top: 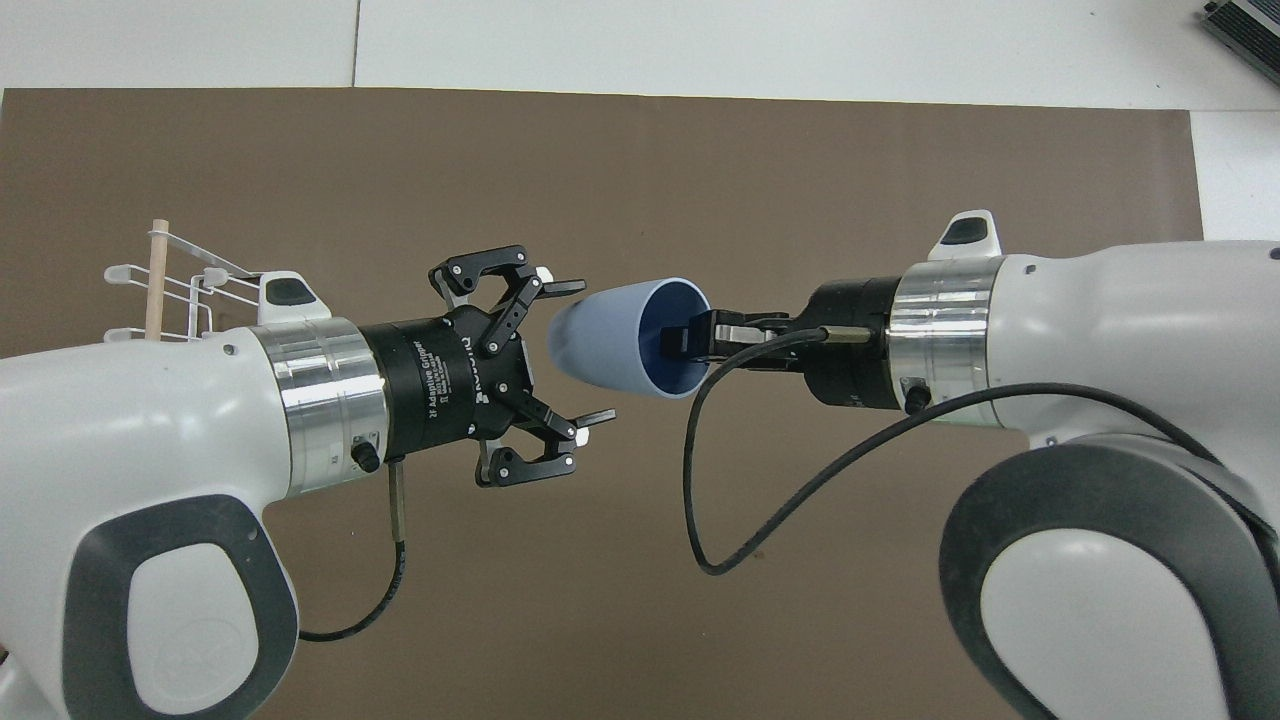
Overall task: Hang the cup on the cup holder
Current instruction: 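Close the left gripper on the cup's base, release the right gripper, then carry the cup to the rack with the left gripper while the right retracts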
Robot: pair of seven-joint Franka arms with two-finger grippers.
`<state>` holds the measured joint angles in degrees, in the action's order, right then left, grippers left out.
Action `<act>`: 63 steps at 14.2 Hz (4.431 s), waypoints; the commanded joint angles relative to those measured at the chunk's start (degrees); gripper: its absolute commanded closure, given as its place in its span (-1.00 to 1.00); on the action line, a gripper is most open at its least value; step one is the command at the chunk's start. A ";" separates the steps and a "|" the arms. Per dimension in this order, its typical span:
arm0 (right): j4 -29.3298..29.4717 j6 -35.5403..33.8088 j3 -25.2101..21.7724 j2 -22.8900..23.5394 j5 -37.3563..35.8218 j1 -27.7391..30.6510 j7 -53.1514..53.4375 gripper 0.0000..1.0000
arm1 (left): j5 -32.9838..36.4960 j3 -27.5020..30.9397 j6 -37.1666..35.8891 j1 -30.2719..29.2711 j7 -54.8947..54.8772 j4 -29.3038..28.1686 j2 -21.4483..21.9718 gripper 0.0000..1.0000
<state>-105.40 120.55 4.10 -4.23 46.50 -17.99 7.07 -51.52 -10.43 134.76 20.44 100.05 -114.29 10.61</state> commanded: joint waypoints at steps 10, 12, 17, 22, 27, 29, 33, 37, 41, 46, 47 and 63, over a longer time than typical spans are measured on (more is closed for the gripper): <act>-0.42 3.56 0.12 -0.08 1.58 -2.31 4.97 1.00 | -0.07 0.68 -1.68 -2.32 -6.08 -2.35 1.25 -0.15; -0.42 3.38 0.12 -0.08 1.58 -2.31 4.97 1.00 | 0.02 0.68 -3.09 -2.68 -7.67 -2.08 1.25 0.75; -0.42 3.20 0.12 -0.08 1.58 -2.22 4.97 1.00 | 0.02 0.94 -5.03 -3.21 -11.01 -1.91 1.34 1.00; -0.33 3.12 0.12 0.01 0.96 -2.05 4.71 0.50 | 0.02 1.12 -6.26 -4.00 -11.10 -1.82 1.34 1.00; -0.33 2.94 0.03 0.01 0.96 -1.61 4.36 -1.00 | 0.02 1.21 -6.17 -4.00 -11.37 -1.82 1.34 1.00; -0.33 2.94 0.03 0.01 0.96 -1.61 4.45 -1.00 | 0.02 1.21 -6.08 -4.35 -12.59 -1.91 1.34 1.00; -0.33 3.20 0.03 0.10 0.96 -1.61 4.10 -1.00 | 6.33 1.12 -6.17 -5.58 -14.44 -2.52 1.51 1.00; -0.16 4.08 -0.06 0.27 0.26 -1.61 3.49 -1.00 | 12.75 1.21 -6.61 -7.60 -18.48 -4.71 2.13 1.00; 0.11 4.17 -0.32 0.62 -5.36 -1.08 -6.77 -1.00 | 26.70 1.21 -9.42 -12.17 -25.41 -4.72 2.13 1.00; 0.90 4.08 -0.32 1.24 -15.65 0.24 -18.13 -1.00 | 45.69 1.21 -8.55 -15.78 -33.59 -3.58 1.43 1.00; 1.77 3.73 -0.49 1.67 -16.35 0.24 -18.66 -1.00 | 48.86 1.21 -8.11 -16.91 -35.69 -3.14 1.17 1.00; 18.91 -26.40 -0.85 4.40 -37.79 10.16 -23.77 -1.00 | 95.81 1.21 7.54 -22.98 -38.35 2.66 -10.26 1.00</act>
<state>-89.29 98.15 2.95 -1.02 10.75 -9.77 -17.88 41.67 -8.72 140.18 -1.46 61.98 -111.62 1.58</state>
